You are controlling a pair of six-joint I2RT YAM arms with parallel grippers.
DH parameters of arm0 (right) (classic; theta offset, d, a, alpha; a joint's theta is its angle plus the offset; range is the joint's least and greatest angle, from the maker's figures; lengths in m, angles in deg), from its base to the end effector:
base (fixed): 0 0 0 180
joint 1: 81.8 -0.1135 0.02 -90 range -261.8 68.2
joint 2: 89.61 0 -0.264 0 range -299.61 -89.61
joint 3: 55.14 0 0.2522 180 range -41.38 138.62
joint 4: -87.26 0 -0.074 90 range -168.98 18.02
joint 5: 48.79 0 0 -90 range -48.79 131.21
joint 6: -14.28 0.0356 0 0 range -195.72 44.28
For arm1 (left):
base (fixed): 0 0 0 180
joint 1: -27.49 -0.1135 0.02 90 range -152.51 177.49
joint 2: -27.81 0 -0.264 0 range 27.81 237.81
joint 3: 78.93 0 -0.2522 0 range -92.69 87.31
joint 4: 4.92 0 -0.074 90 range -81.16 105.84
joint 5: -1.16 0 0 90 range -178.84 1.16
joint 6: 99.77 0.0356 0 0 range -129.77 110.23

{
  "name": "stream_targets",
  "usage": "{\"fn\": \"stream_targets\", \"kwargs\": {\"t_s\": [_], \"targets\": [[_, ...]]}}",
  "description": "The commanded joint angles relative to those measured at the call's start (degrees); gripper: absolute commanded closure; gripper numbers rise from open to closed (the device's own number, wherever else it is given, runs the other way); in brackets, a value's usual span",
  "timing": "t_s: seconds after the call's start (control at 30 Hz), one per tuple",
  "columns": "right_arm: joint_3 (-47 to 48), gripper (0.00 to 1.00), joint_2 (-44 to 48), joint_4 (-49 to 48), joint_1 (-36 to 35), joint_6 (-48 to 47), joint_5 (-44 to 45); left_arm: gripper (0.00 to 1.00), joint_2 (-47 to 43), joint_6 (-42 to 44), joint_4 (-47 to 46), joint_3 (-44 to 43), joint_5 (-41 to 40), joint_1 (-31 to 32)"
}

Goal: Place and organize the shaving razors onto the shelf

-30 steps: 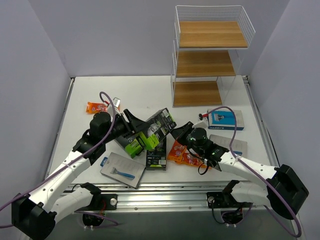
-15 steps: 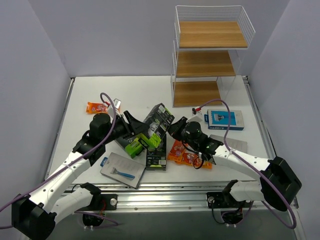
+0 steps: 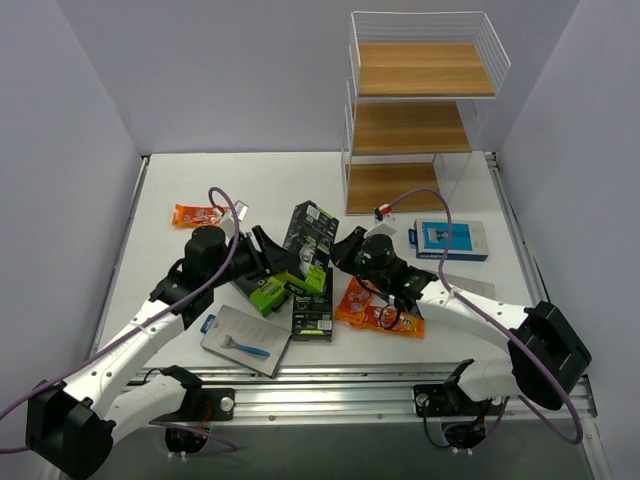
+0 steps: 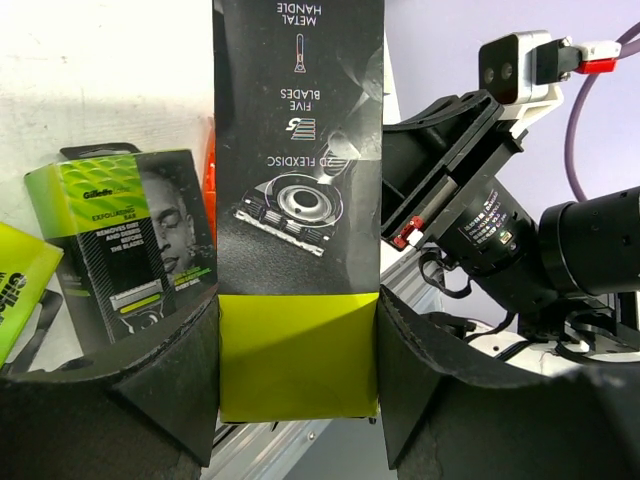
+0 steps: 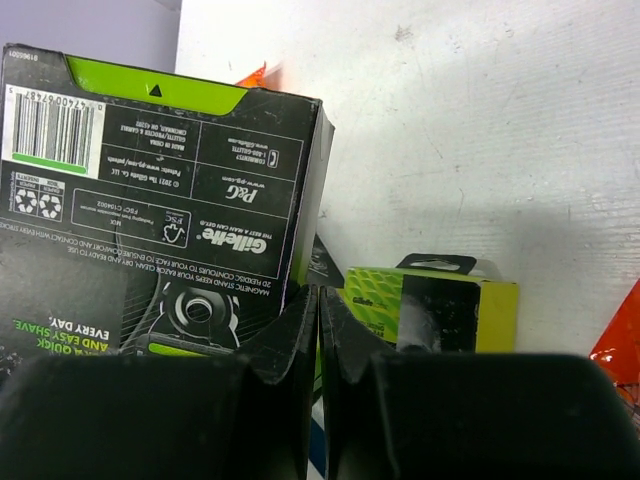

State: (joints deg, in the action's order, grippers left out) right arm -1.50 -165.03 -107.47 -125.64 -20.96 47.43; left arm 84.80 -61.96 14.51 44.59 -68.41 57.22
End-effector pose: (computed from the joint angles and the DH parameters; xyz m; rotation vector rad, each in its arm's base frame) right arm 0.2164 0.2025 0.2620 0.2630 1.8231 1.1678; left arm 0.1929 -0.1245 0.2960 -0.1492 2.1178 -1.2545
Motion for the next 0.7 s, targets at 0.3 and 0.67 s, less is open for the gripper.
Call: {"fn": "stream_targets", "kwargs": {"t_s": [0.3,0.67], "targets": [[8.37,0.97,-0.25,-9.74,-1.87,-3.52,-5.69,0.97,3.30,1.47,-2.33,-0.17,7.61,0.94],[9.87,0.98,-2.19,-11.50,-2.04,-4.31,-9.20,0.97,4.53,1.91,-3.47,0.62,7.96,1.38]]}}
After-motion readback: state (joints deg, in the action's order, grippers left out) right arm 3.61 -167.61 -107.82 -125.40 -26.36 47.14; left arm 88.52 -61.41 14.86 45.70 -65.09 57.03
